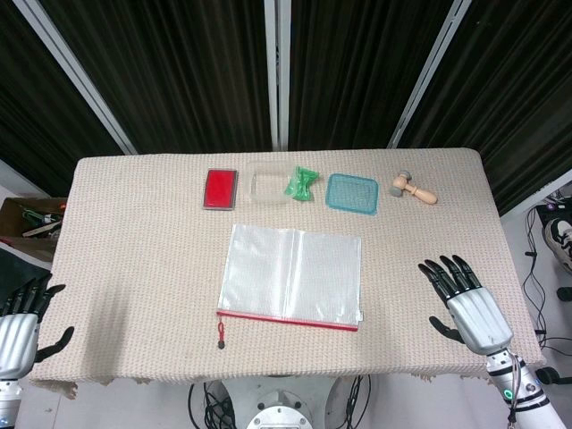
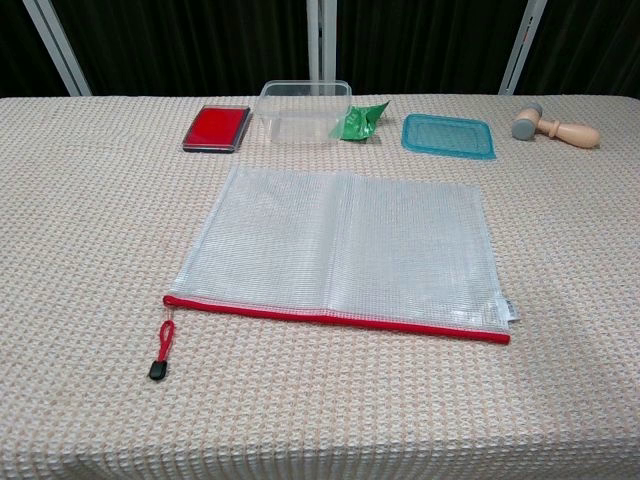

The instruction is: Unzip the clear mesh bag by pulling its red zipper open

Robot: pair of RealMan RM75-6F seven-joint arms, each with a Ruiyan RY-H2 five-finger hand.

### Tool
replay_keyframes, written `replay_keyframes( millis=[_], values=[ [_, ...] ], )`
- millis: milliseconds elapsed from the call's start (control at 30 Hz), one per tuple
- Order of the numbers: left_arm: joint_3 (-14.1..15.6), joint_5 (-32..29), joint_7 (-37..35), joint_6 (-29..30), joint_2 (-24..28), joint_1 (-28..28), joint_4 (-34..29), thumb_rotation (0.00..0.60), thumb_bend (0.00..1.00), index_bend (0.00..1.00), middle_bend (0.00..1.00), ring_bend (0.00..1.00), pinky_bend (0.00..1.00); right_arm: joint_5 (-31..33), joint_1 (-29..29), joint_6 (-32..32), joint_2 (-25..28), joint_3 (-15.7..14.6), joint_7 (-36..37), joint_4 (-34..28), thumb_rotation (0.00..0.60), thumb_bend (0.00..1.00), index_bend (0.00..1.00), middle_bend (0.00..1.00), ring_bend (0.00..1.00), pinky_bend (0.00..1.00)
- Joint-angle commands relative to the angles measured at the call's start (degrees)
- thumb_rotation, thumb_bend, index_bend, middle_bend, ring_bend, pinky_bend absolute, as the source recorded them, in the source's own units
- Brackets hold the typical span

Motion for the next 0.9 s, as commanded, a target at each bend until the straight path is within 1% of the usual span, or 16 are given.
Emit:
replay_keyframes(
  millis=[33,67,133,267,333,400,467,500,600,700,800,900],
  values=[
    [0.05,-0.15,0.09,0.03,0.18,0.19,-0.36,0.6,0.24,0.19,0.08,0.07,0.13,-1.74,1.58,-1.83,-1.05,0.45,-0.2,0.15,0.6,0.13,0.1,0.11,0.0,0.0],
    [0.07,-0.15,0.1,0.04,0.23,0.22,-0.45,0.6,0.24,0.19,0.08,0.07,0.13,-2.11,2.07,-2.42,-1.21,0.55,-0.27,0.04,0.6,0.13,0.1,0.11,0.0,0.0],
    [0.13,-0.12,0.29,0.24,0.44,0.4,-0.63,0.6,0.24,0.19,0.08,0.07,0.13,-3.41,4.49,-5.54,-1.84,1.04,-0.57,-0.6,0.6,0.13,0.11,0.12,0.0,0.0],
    [0.34,0.38,-0.49,0.2,0.52,0.44,-0.61,0.6,0.24,0.19,0.08,0.07,0.13,-5.97,11.57,-14.38,-4.57,2.76,-0.99,-2.29,0.6,0.16,0.16,0.13,0.0,0.0],
    [0.52,0.26,-1.7,-0.34,0.59,0.38,-0.45,0.6,0.24,0.19,0.08,0.07,0.13,-6.48,15.48,-19.3,-6.94,4.02,-1.21,-2.84,0.6,0.17,0.2,0.15,0.0,0.0],
    [0.67,0.53,-1.38,-0.15,0.48,0.53,-0.16,0.6,0.24,0.19,0.08,0.07,0.13,-5.64,20.67,-26.37,-10.85,6.04,-2.21,-3.11,0.6,0.17,0.25,0.16,0.0,0.0],
    [0.83,0.65,-1.57,-0.04,0.31,0.7,-0.22,0.6,0.24,0.19,0.08,0.07,0.13,-4.57,24.28,-31.33,-14.14,7.69,-4.02,-2.72,0.6,0.17,0.26,0.16,0.0,0.0],
    [0.95,0.74,-1.8,-0.03,0.26,0.78,-0.16,0.6,0.24,0.19,0.08,0.07,0.13,-3.51,26.44,-34.31,-16.43,8.78,-5.33,-2.1,0.6,0.17,0.27,0.16,0.0,0.0],
    [1.17,0.89,-1.9,0.05,0.14,1.01,0.36,0.6,0.24,0.19,0.08,0.07,0.13,-0.36,31.3,-40.61,-22.27,11.26,-7.58,0.3,0.6,0.17,0.29,0.15,0.0,0.0],
    [1.31,0.8,-2.54,0.13,-0.03,1.28,0.91,0.6,0.24,0.19,0.08,0.07,0.13,1.72,35.43,-44.57,-27.98,13.16,-9.97,3.98,0.6,0.17,0.32,0.14,0.0,0.0],
    [1.41,0.68,-3.3,-0.05,-0.3,1.4,1.65,0.6,0.24,0.19,0.08,0.07,0.13,3.33,38.67,-46.7,-33.49,14.36,-11.61,8.69,0.6,0.18,0.34,0.14,0.0,0.0],
    [1.48,0.47,-4.2,-0.5,-0.62,1.38,2.58,0.6,0.24,0.19,0.08,0.07,0.13,3.79,41.21,-47.25,-38.34,14.78,-13.08,13.9,0.6,0.19,0.34,0.14,0.0,0.0]
  ],
)
